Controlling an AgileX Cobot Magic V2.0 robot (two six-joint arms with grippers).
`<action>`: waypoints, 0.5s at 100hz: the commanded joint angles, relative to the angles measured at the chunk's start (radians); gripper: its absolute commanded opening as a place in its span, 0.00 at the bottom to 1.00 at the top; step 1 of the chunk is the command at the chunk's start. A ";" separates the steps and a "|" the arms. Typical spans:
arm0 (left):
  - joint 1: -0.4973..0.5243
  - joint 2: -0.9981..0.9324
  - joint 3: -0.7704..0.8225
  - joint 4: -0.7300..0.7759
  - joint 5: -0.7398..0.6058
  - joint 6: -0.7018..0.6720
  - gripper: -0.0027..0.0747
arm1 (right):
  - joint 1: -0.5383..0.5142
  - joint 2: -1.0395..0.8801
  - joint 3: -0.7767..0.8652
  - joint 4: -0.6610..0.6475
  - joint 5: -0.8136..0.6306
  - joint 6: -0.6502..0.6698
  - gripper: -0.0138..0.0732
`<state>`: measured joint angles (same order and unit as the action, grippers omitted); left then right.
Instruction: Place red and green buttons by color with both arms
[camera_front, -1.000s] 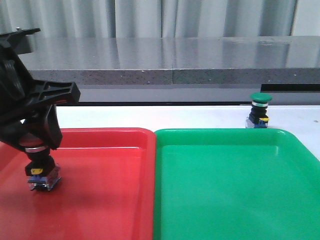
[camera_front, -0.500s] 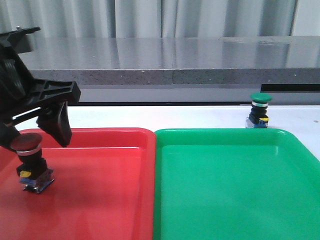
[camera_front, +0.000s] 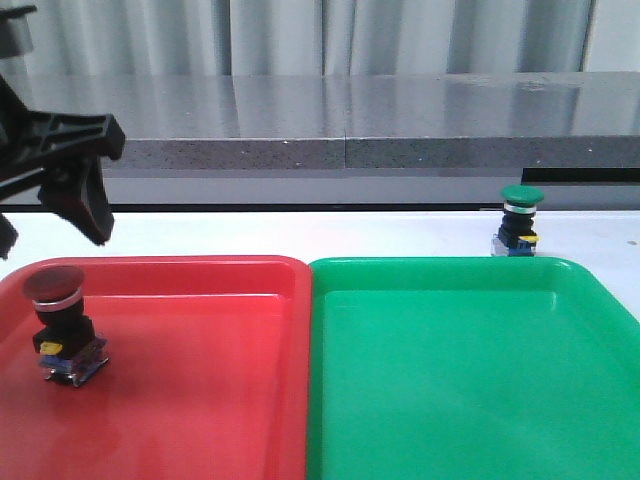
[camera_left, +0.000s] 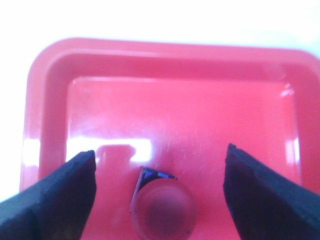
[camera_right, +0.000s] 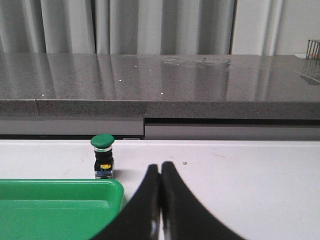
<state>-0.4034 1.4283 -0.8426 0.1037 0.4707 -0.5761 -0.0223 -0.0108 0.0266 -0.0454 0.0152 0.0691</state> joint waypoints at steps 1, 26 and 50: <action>0.015 -0.087 -0.022 0.006 -0.063 -0.007 0.70 | -0.004 -0.022 -0.018 -0.004 -0.079 -0.001 0.08; 0.075 -0.267 -0.012 0.042 -0.061 -0.003 0.19 | -0.004 -0.022 -0.018 -0.004 -0.079 -0.001 0.08; 0.100 -0.445 0.063 0.102 -0.078 -0.003 0.01 | -0.004 -0.022 -0.018 -0.004 -0.079 -0.001 0.08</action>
<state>-0.3079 1.0568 -0.7798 0.1851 0.4571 -0.5761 -0.0223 -0.0108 0.0266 -0.0454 0.0152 0.0691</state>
